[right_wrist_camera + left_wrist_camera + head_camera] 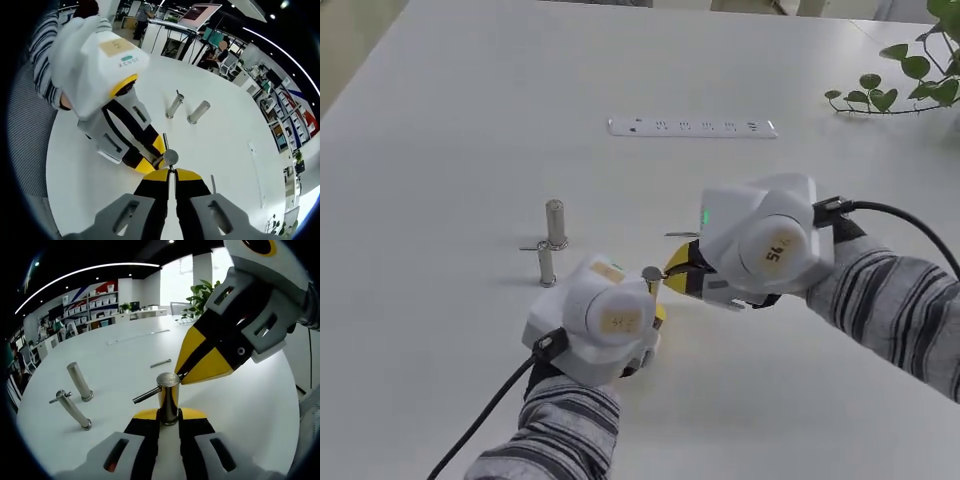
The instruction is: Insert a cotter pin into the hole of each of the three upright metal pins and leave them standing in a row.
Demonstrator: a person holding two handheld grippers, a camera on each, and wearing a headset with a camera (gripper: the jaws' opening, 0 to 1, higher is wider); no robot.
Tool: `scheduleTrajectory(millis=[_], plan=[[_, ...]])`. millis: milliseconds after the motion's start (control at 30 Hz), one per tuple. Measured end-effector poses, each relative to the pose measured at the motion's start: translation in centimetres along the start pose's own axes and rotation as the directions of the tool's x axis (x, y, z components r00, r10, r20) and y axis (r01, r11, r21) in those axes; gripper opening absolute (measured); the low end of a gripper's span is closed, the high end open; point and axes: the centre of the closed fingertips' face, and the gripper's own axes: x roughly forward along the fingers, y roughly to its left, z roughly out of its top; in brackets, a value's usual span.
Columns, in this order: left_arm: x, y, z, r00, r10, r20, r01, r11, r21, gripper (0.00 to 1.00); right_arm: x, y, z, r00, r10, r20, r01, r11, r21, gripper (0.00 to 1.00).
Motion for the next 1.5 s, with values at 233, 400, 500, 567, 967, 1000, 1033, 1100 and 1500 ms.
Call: scheduleTrajectory(millis=[233, 400, 500, 567, 967, 1000, 1033, 1100, 1500], plan=[[-0.9, 0.1, -0.3, 0.9998, -0.004, -0.019, 0.004, 1.000, 0.010, 0.24, 0.0, 0.1, -0.1, 1.0000, 0.006, -0.002, -0.006, 1.000, -0.006, 0.00], [-2.1, 0.6, -0.2, 0.9998, -0.009, -0.015, 0.009, 1.000, 0.013, 0.30, -0.3, 0.2, 0.0, 0.9996, 0.020, 0.018, -0.021, 0.999, 0.039, 0.05], [-2.9, 0.7, 0.4, 0.9998, -0.017, 0.005, 0.017, 1.000, 0.000, 0.35, -0.4, 0.2, 0.3, 0.9986, 0.032, 0.043, -0.036, 0.996, 0.086, 0.10], [-3.3, 0.6, 0.9, 0.9995, -0.026, 0.019, 0.026, 1.000, 0.000, 0.37, -0.4, 0.0, 0.4, 0.9980, 0.037, 0.051, -0.043, 0.992, 0.121, 0.15], [-6.4, 0.6, 2.1, 0.9958, -0.057, 0.071, 0.058, 0.998, -0.018, 0.52, 0.7, 0.2, 1.2, 0.9886, 0.123, 0.087, -0.142, 0.957, 0.252, 0.16], [-6.6, 0.7, 2.0, 0.9959, -0.055, 0.072, 0.057, 0.998, -0.022, 0.53, 0.8, 0.3, 1.3, 0.9874, 0.134, 0.085, -0.151, 0.955, 0.257, 0.16], [-6.8, 0.9, 2.0, 0.9959, -0.055, 0.072, 0.058, 0.997, -0.041, 0.54, 0.8, 0.4, 1.4, 0.9868, 0.137, 0.086, -0.155, 0.954, 0.258, 0.16], [-7.0, 1.1, 2.1, 0.9953, -0.057, 0.079, 0.062, 0.996, -0.059, 0.57, 1.0, 0.4, 1.7, 0.9861, 0.140, 0.089, -0.159, 0.951, 0.265, 0.16], [-9.5, 2.7, 2.1, 0.9946, -0.012, 0.103, 0.017, 0.999, -0.048, 0.79, 1.7, 0.6, 1.5, 0.9801, 0.176, 0.092, -0.195, 0.940, 0.280, 0.10]])
